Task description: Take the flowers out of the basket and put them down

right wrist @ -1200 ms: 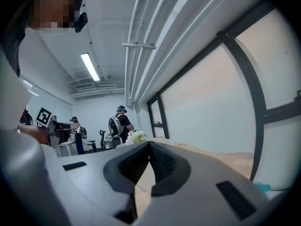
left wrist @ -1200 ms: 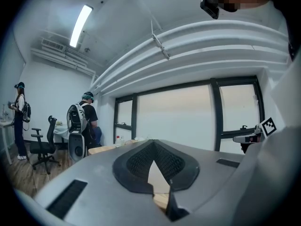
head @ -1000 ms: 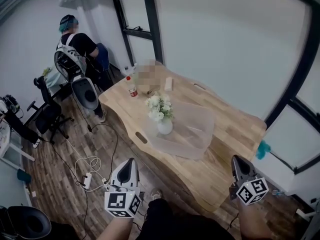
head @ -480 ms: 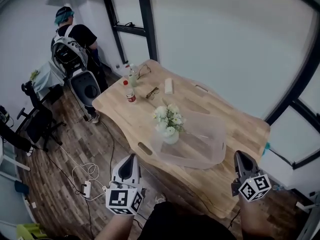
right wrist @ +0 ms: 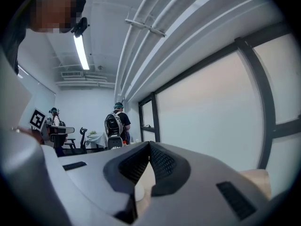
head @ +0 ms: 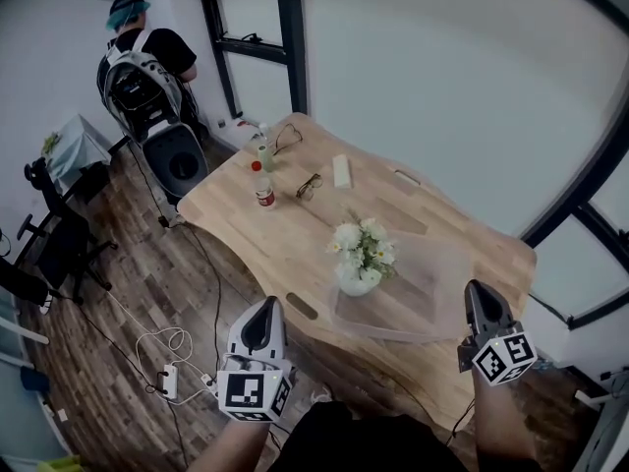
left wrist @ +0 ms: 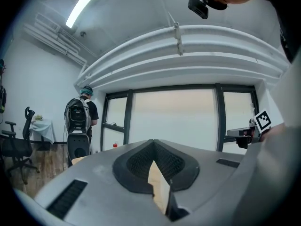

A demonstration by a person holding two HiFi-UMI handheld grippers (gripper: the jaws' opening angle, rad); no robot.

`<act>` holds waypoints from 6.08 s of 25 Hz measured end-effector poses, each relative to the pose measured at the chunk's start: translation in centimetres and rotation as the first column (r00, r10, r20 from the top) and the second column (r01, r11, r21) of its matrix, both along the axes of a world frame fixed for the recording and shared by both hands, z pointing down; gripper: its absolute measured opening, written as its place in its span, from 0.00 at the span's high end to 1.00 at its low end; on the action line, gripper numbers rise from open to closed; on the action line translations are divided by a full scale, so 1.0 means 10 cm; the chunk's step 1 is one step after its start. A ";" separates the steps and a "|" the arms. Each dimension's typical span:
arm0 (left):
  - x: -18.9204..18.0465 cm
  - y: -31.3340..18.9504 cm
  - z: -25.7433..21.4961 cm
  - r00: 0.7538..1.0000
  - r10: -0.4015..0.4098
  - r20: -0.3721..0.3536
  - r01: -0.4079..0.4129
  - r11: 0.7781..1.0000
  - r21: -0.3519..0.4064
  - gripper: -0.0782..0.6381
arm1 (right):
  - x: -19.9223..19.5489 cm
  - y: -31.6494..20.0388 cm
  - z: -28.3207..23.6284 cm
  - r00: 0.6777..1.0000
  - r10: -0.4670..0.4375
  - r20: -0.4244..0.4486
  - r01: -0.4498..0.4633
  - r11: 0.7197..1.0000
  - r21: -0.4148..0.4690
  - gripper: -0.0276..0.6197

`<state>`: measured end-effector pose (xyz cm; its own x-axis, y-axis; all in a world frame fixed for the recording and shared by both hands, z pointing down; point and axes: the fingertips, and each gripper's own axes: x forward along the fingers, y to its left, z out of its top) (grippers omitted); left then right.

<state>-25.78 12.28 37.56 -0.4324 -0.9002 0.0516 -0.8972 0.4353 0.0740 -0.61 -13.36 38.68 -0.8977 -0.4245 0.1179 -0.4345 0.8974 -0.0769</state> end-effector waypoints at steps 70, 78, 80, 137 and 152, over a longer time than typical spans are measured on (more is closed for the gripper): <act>-0.90 -0.92 0.79 0.997 -0.061 -0.046 0.053 0.988 -0.147 0.88 | -1.68 -0.15 1.95 0.763 -0.615 -0.201 0.599 0.789 -0.138 0.92; -0.98 -0.82 0.78 0.996 -0.079 -0.039 0.072 0.985 -0.157 0.88 | -1.73 -0.09 2.11 0.730 -0.645 -0.228 0.623 0.764 -0.167 0.80; -1.00 -0.79 0.80 0.995 -0.086 -0.046 0.078 0.984 -0.163 0.88 | -1.73 -0.07 2.14 0.723 -0.649 -0.239 0.625 0.761 -0.174 0.80; -1.09 -0.27 0.48 0.984 -0.178 -0.012 0.175 0.974 -0.142 0.88 | -2.23 0.24 1.71 0.727 -0.666 -0.166 0.670 0.742 -0.040 0.55; -0.83 -0.65 0.35 0.998 -0.063 -0.001 0.062 0.994 -0.086 0.88 | -1.91 0.10 1.29 0.813 -0.547 -0.200 0.561 0.828 0.018 0.55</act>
<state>-34.05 5.80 41.05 -0.4873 -0.8636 0.1292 -0.8680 0.4953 0.0368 -19.69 -12.35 51.53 -0.9498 0.1245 0.2870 0.1381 0.9900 0.0276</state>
